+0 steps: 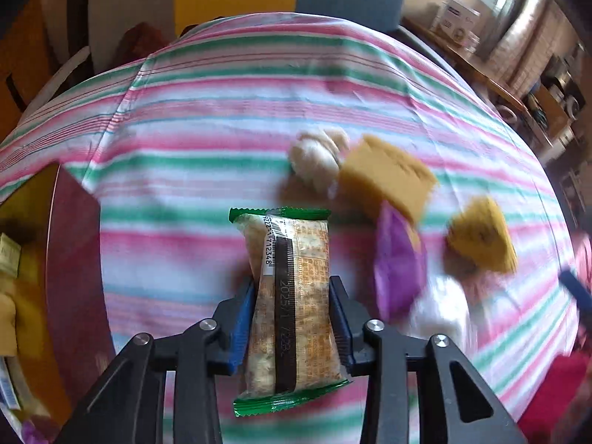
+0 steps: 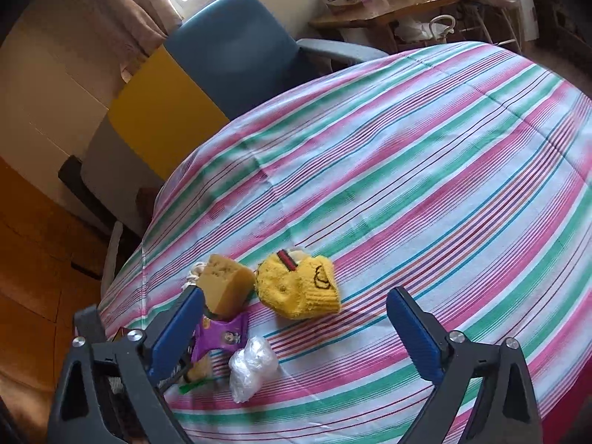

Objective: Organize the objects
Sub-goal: 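Lift the biscuit pack with the left tool while the right tool grasps the yellow knit hat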

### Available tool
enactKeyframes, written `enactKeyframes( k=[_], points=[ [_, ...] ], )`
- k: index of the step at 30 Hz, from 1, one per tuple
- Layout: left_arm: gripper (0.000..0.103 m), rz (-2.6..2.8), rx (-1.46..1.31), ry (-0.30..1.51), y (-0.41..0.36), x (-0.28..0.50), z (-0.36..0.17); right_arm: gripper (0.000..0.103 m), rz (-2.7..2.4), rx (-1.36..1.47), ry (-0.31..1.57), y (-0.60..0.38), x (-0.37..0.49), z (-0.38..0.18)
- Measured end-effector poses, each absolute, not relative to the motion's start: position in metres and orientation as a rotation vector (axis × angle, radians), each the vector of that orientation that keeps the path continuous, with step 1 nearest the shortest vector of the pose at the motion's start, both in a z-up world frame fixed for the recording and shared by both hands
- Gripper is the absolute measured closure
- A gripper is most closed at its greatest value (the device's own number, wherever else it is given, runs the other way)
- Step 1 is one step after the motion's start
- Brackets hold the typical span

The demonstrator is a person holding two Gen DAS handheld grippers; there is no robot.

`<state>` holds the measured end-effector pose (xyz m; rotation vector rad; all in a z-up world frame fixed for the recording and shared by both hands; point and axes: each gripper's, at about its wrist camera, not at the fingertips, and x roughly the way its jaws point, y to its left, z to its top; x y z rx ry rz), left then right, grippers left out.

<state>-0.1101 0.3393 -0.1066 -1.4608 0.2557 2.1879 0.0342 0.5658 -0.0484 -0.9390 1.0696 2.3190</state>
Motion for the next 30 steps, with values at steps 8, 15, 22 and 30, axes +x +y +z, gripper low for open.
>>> enactKeyframes(
  k=[8, 15, 22, 30],
  points=[
    [0.065, 2.108, -1.259, 0.392, 0.317, -0.011, -0.100, 0.006, 2.245, -0.924, 1.098, 0.578, 0.041, -0.055],
    [0.062, 2.113, -1.075, 0.403, 0.311, 0.015, -0.108, 0.006, 2.188, -0.969, 1.149, 0.583, 0.043, -0.068],
    [0.061, 2.123, -0.938, 0.436, 0.308, 0.020, -0.113, 0.006, 2.167, -1.010, 1.097, 0.581, 0.038, -0.073],
    [0.061, 2.122, -0.923, 0.430, 0.308, 0.023, -0.115, 0.006, 2.207, -1.034, 1.011, 0.573, 0.029, -0.071]
  ],
)
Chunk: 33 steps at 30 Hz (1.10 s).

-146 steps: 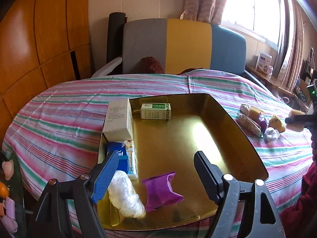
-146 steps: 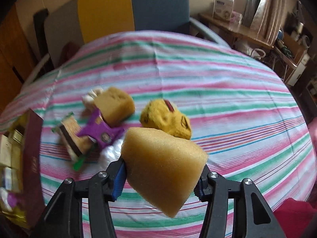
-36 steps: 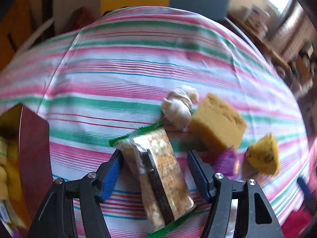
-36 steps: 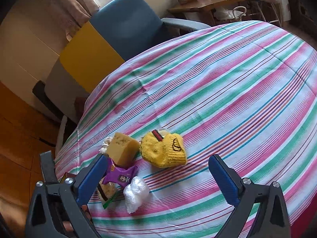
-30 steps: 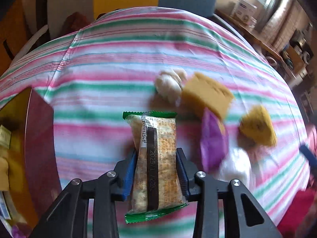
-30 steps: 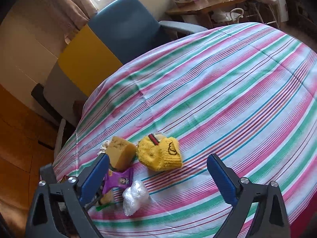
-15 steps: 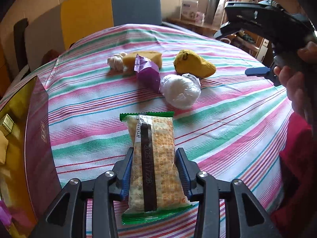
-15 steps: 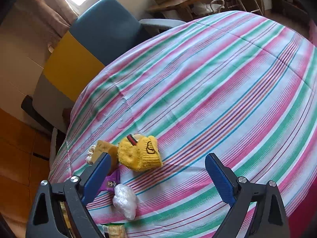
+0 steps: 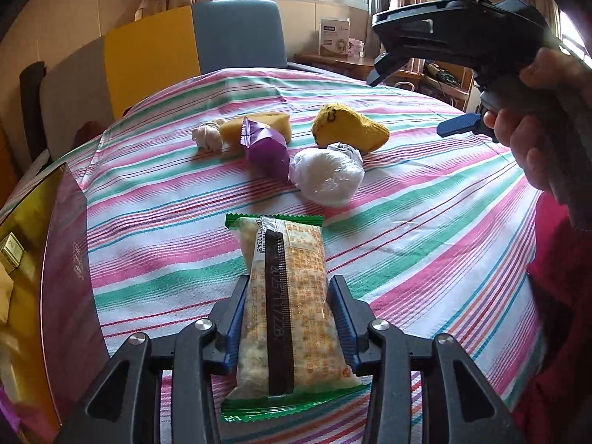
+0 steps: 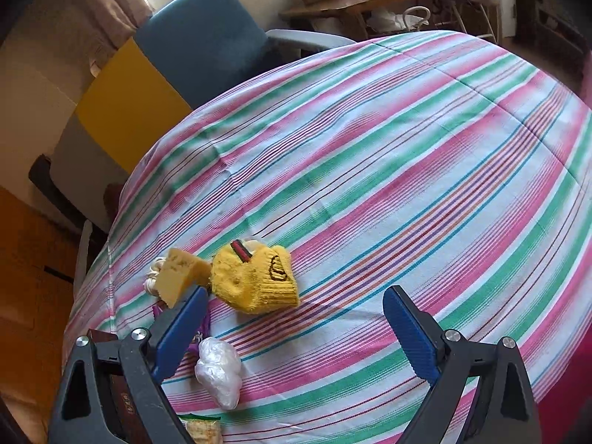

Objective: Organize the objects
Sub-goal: 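Lift the biscuit pack with the left tool while the right tool grasps the yellow knit hat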

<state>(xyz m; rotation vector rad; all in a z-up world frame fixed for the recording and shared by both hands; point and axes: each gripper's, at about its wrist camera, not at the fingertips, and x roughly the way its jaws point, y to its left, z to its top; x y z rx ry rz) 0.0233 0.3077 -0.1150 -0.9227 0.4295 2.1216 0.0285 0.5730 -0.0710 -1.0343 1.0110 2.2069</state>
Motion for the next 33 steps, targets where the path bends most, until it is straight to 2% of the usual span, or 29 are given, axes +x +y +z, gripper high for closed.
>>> enactKeyframes(
  k=[3, 11, 18, 19, 20, 21, 22, 23, 26, 30, 33],
  points=[
    [0.061, 2.121, -0.921, 0.426, 0.306, 0.024, -0.116, 0.006, 2.226, -1.065, 0.949, 0.566, 0.023, -0.071],
    [0.061, 2.115, -0.921, 0.407, 0.302, 0.024, -0.116, 0.004, 2.312, -1.204, 0.629, 0.537, -0.016, -0.068],
    [0.061, 2.107, -0.925, 0.386, 0.302, 0.022, -0.116, 0.004, 2.276, -1.357, 0.362, 0.535, -0.066, -0.098],
    [0.061, 2.107, -0.926, 0.386, 0.302, 0.021, -0.116, 0.008, 2.273, -1.371, 0.325, 0.535, -0.068, -0.101],
    [0.060, 2.106, -0.926, 0.386, 0.302, 0.021, -0.116, 0.033, 2.281, -1.385, 0.294, 0.534, -0.070, -0.105],
    [0.060, 2.106, -0.926, 0.385, 0.302, 0.021, -0.116, 0.051, 2.299, -1.408, 0.303, 0.534, -0.070, -0.107],
    [0.060, 2.106, -0.925, 0.385, 0.302, 0.021, -0.116, 0.053, 2.302, -1.416, 0.323, 0.534, -0.069, -0.106],
    [0.060, 2.106, -0.926, 0.385, 0.302, 0.021, -0.116, 0.061, 2.306, -1.407, 0.303, 0.532, -0.065, -0.101],
    [0.060, 2.106, -0.926, 0.384, 0.301, 0.021, -0.117, 0.062, 2.292, -1.430, 0.203, 0.524, -0.052, -0.091],
    [0.060, 2.105, -0.926, 0.384, 0.301, 0.021, -0.116, 0.061, 2.245, -1.549, 0.323, 0.526, -0.023, -0.098],
    [0.060, 2.104, -0.929, 0.384, 0.301, 0.020, -0.116, 0.060, 2.253, -1.535, 0.353, 0.525, -0.010, -0.103]
  ],
)
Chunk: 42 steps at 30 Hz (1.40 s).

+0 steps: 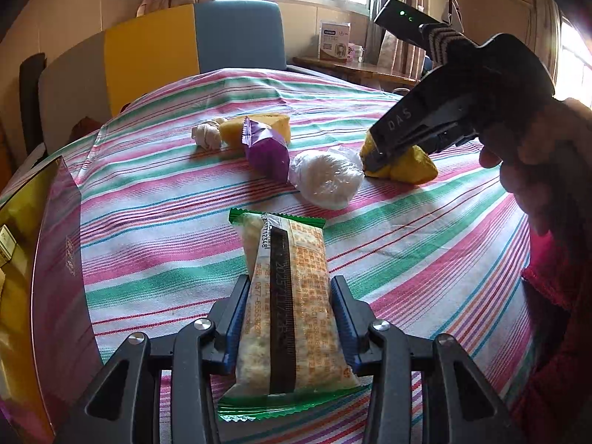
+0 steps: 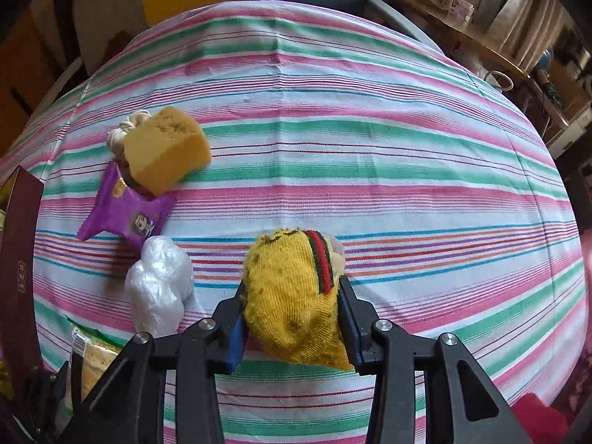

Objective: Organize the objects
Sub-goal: 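Lift the biscuit pack with the left tool while the right tool grasps the yellow knit hat, then carry the biscuit pack into the tray and open the left tool while the right holds the hat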

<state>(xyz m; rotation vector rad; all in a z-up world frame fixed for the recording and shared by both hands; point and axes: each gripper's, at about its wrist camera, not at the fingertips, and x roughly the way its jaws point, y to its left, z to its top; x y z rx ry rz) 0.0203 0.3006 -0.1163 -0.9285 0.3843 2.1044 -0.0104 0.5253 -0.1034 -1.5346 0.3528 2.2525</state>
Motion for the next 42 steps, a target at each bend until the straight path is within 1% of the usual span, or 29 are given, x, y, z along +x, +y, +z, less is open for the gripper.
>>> enactKeyframes(
  k=[3, 5, 8, 20, 25, 30, 37, 42],
  points=[
    [0.060, 2.110, -0.925, 0.394, 0.302, 0.021, -0.116, 0.059, 2.248, -1.529, 0.366, 0.527, -0.014, -0.107],
    [0.060, 2.113, -0.923, 0.400, 0.302, 0.022, -0.116, 0.059, 2.254, -1.536, 0.304, 0.521, -0.015, -0.108],
    [0.060, 2.116, -0.921, 0.403, 0.302, 0.023, -0.116, 0.059, 2.259, -1.536, 0.271, 0.516, -0.015, -0.109],
    [0.061, 2.130, -0.918, 0.422, 0.302, 0.027, -0.114, 0.059, 2.274, -1.537, 0.288, 0.520, -0.016, -0.106],
    [0.062, 2.130, -0.939, 0.435, 0.299, 0.029, -0.110, 0.058, 2.277, -1.541, 0.289, 0.522, -0.017, -0.109],
    [0.063, 2.111, -0.924, 0.392, 0.292, 0.040, -0.092, 0.054, 2.269, -1.566, 0.284, 0.521, -0.017, -0.112],
    [0.063, 2.106, -0.875, 0.314, 0.279, 0.049, -0.055, 0.054, 2.271, -1.562, 0.268, 0.518, -0.016, -0.112],
    [0.063, 2.122, -0.899, 0.268, 0.267, 0.045, -0.042, 0.054, 2.275, -1.561, 0.249, 0.515, -0.017, -0.114]
  ],
)
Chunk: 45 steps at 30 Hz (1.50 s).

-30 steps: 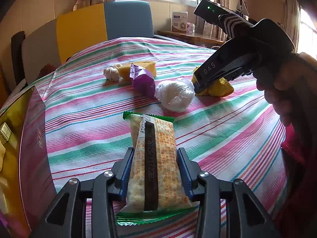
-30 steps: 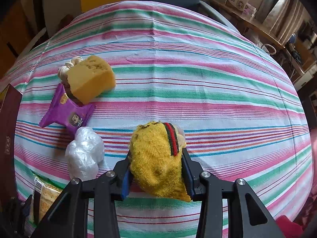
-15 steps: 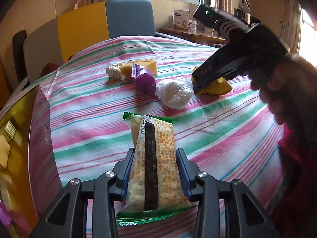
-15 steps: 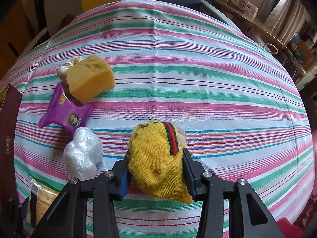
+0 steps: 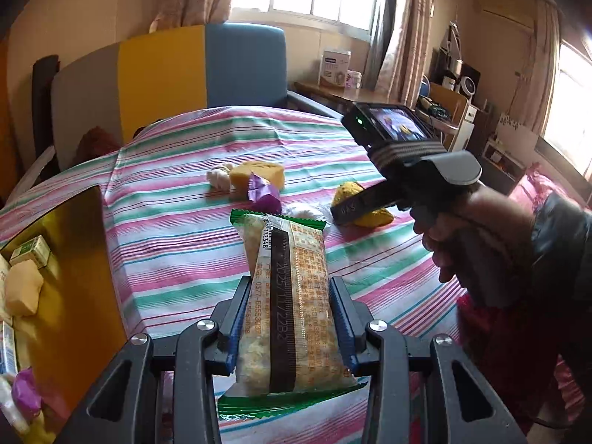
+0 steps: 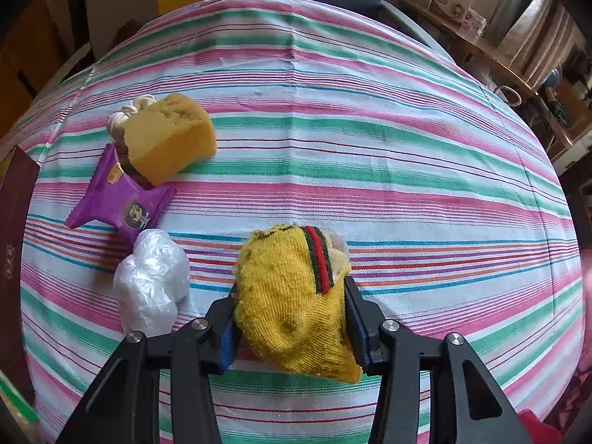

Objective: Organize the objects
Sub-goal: 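Carry the biscuit pack into the tray and open the left tool while the right holds the hat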

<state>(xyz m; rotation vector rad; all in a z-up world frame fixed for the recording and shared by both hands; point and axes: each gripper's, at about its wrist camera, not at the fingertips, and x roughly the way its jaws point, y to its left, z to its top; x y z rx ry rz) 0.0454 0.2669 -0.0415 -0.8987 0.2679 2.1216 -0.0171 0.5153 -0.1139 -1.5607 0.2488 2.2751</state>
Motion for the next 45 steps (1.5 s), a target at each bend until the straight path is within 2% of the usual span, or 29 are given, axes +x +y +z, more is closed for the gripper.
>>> enactKeyframes(
  k=[9, 14, 20, 31, 34, 37, 40, 45],
  points=[
    [0.062, 2.154, -0.963, 0.167, 0.229, 0.024, -0.024, 0.054, 2.278, -1.557, 0.221, 0.514, -0.017, -0.113],
    [0.063, 2.204, -1.098, -0.008, 0.183, -0.022, -0.022, 0.054, 2.277, -1.558, 0.211, 0.516, -0.015, -0.113],
    [0.063, 2.292, -1.254, -0.121, 0.139, -0.086, -0.037, 0.054, 2.275, -1.562, 0.185, 0.514, -0.019, -0.114],
    [0.062, 2.374, -1.459, -0.105, 0.140, -0.179, -0.081, 0.054, 2.273, -1.565, 0.164, 0.511, -0.018, -0.112],
    [0.056, 2.387, -1.474, -0.114, 0.140, -0.191, -0.088, 0.054, 2.272, -1.564, 0.162, 0.511, -0.018, -0.112],
    [0.047, 2.410, -1.453, -0.093, 0.137, -0.193, -0.084, 0.054, 2.271, -1.564, 0.155, 0.510, -0.018, -0.112],
    [0.047, 2.450, -1.412, -0.100, 0.127, -0.184, -0.071, 0.054, 2.273, -1.564, 0.162, 0.511, -0.019, -0.112],
    [0.047, 2.532, -1.232, 0.020, 0.118, -0.146, -0.037, 0.054, 2.274, -1.563, 0.154, 0.510, -0.018, -0.112]
  ],
)
